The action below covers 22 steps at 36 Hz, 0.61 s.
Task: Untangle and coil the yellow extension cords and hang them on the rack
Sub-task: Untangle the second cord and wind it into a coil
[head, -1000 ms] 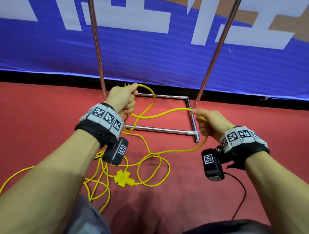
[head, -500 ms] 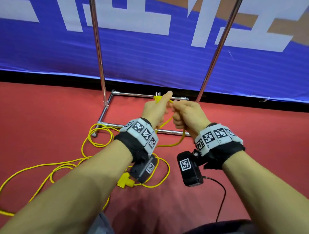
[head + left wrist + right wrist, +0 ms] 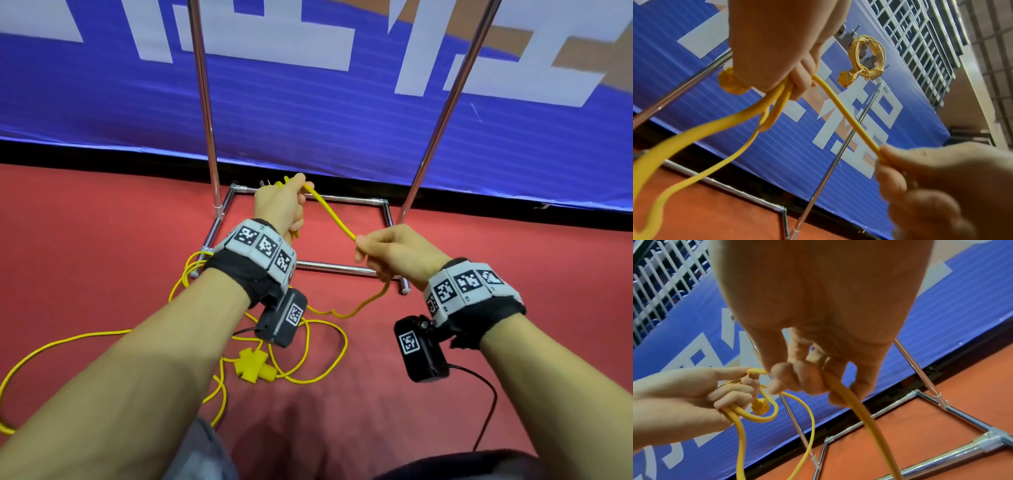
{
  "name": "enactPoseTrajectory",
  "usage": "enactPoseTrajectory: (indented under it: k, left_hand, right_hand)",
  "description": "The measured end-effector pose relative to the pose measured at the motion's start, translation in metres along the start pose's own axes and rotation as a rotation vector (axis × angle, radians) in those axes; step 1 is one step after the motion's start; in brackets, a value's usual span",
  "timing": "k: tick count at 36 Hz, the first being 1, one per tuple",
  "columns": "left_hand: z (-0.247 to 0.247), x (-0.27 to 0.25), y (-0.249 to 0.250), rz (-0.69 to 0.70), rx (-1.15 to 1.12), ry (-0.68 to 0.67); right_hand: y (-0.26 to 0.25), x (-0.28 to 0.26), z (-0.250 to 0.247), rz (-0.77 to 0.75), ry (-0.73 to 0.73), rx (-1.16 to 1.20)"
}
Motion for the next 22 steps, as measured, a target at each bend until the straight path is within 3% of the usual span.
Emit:
enactPoseTrajectory:
  k: [4,8,12,22]
  left_hand:
    - [0.018,-0.013,-0.011,-0.025,0.238,-0.117]
    - [0.037,-0.028,-0.021,-0.038,0.299,-0.161]
    - [0.033,-0.025,-0.019,-0.037,0.202,-0.072]
    - [0.007,-0.019,0.012,-0.016,-0.099,-0.003]
  right_hand:
    - [-0.026,0.001,-0.01,-0.103,0.134,0.004]
    - [-0.045,0.004,0.006,-0.158,0.129,0.017]
    - [-0.049,0.007,0.014,-0.148,0.151,-0.02]
    - [-0.018,-0.011,0.021,0.044,-0.105,0.153]
Point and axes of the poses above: each hand's wrist, its own x-axis towards the middle knuckle, its own z-axis out of the palm, y = z × x, the point moved 10 cm from there along x, towards the middle knuckle, and after that the axes turned 1 degree about x, right-handed, at the moved point
